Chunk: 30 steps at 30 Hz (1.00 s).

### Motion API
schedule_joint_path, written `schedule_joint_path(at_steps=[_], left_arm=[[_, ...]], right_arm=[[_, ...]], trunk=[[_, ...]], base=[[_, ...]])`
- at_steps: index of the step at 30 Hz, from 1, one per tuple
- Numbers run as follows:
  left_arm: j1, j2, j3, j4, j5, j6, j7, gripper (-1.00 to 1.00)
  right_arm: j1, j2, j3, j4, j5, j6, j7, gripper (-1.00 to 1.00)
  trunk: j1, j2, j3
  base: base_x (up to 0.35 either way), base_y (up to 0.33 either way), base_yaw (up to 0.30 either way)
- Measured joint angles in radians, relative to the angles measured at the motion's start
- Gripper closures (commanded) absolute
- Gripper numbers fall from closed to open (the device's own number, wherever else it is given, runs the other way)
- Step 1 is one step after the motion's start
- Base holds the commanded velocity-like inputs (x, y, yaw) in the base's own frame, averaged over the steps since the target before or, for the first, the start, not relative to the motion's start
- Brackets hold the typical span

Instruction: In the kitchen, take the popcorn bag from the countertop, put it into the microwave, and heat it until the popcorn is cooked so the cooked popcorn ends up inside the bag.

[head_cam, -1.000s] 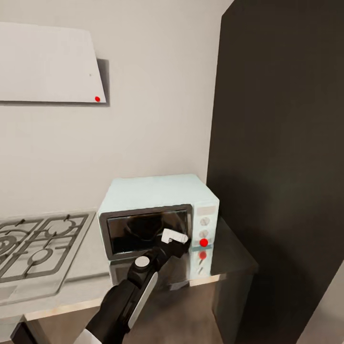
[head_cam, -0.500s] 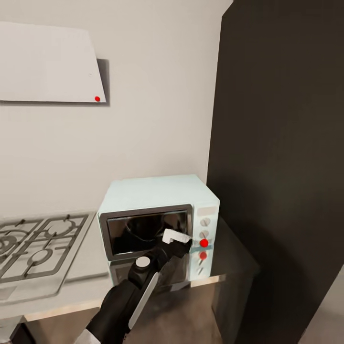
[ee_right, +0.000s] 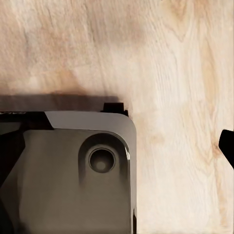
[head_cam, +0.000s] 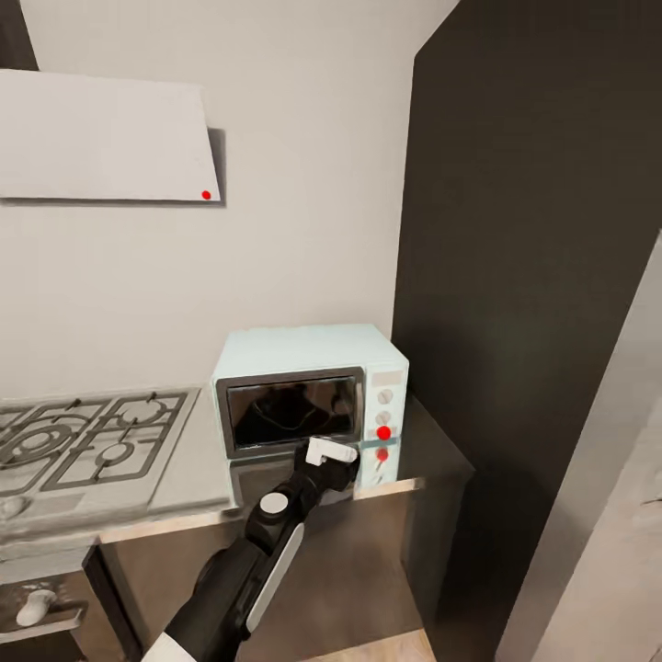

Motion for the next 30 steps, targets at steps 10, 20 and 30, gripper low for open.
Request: schedule_joint_path(at_steps=[10, 20, 30], left_arm=[[0.000, -0.003, -0.054, 0.016, 0.088, 0.026, 0.001, -1.00], [0.002, 0.005, -0.042, 0.952, 0.440, -0.060, -0.006, -1.00], [0.165, 0.075, -0.039, 1.220, 0.463, -0.280, -0.019, -1.00]], right_arm=[[0.003, 0.001, 0.000, 0.000, 0.000, -0.005, -0.001, -1.00], [0.003, 0.002, 0.000, 0.000, 0.000, -0.005, -0.001, -1.00], [0.004, 0.004, 0.000, 0.000, 0.000, -0.003, -0.001, -1.00]], trunk=[[0.000, 0.000, 0.000], [0.000, 0.000, 0.000], [0.000, 0.000, 0.000]], base=[[-0.348, 0.000, 0.000], [-0.350, 0.000, 0.000], [-0.350, 0.000, 0.000]])
